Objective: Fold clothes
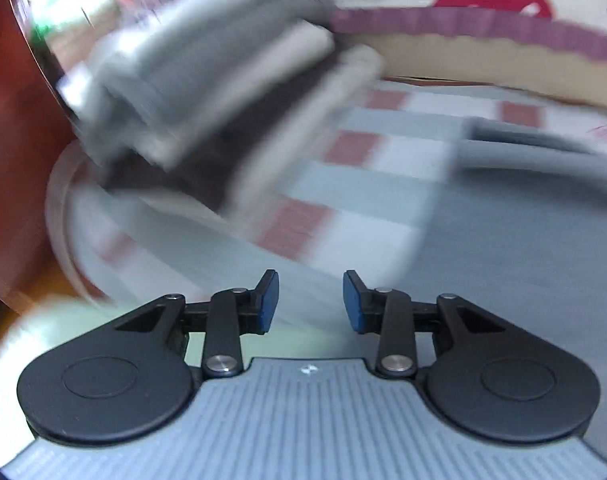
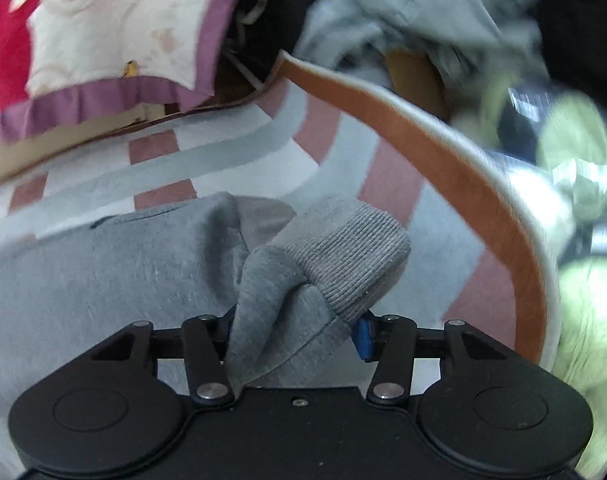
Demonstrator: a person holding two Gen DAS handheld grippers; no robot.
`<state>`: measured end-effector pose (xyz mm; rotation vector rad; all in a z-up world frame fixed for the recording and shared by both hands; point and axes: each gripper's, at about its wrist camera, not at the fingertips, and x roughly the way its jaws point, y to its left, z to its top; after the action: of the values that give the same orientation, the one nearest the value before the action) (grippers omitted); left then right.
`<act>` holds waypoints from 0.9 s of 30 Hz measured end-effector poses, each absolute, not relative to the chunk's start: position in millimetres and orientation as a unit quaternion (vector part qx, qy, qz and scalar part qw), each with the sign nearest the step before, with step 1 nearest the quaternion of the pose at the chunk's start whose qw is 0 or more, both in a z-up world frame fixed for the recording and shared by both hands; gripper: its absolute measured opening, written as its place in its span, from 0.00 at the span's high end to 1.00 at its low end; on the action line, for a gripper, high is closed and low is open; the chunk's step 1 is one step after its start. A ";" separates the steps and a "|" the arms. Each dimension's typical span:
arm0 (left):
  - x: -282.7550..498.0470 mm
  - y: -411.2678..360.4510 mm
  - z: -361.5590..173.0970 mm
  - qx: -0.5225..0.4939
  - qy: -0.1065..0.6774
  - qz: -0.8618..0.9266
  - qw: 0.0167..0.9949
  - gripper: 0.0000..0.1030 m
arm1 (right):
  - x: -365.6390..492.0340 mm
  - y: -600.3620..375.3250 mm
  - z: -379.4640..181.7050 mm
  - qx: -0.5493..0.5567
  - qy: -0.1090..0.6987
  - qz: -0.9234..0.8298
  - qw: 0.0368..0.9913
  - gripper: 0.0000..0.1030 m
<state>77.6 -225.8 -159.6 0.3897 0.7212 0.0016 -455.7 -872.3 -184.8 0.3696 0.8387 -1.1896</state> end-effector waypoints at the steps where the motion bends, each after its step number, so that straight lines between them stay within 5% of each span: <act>1: 81.4 -223.2 -151.4 0.184 0.347 -0.008 0.919 0.65 | -451.2 -870.1 -183.7 0.148 0.386 -0.549 0.727 0.47; 4: 83.2 -224.0 -130.1 0.137 0.339 -0.068 0.928 0.56 | -447.3 -859.1 -168.2 0.125 0.357 -0.572 0.728 0.47; 11: 80.9 -287.8 -147.4 0.112 0.366 -0.209 0.900 0.55 | -418.3 -819.3 -134.3 -0.075 0.379 -0.635 0.669 0.35; 18: 76.4 -347.2 -177.0 0.162 0.386 -0.278 0.865 0.54 | -414.2 -821.7 -91.3 0.041 0.298 -0.594 0.746 0.37; 22: 81.1 -374.4 -202.4 0.141 0.407 -0.269 0.861 0.53 | -300.6 -790.3 -124.9 -0.065 0.388 -0.420 0.818 0.40; 27: 81.2 -386.9 -203.3 0.118 0.402 -0.293 0.859 0.53 | -204.9 -758.8 -179.7 0.151 0.396 -0.134 0.896 0.44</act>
<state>81.2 -386.9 -203.3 0.2479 0.8436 -0.6153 -204.9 -758.8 -179.7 0.3123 0.8211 -0.2771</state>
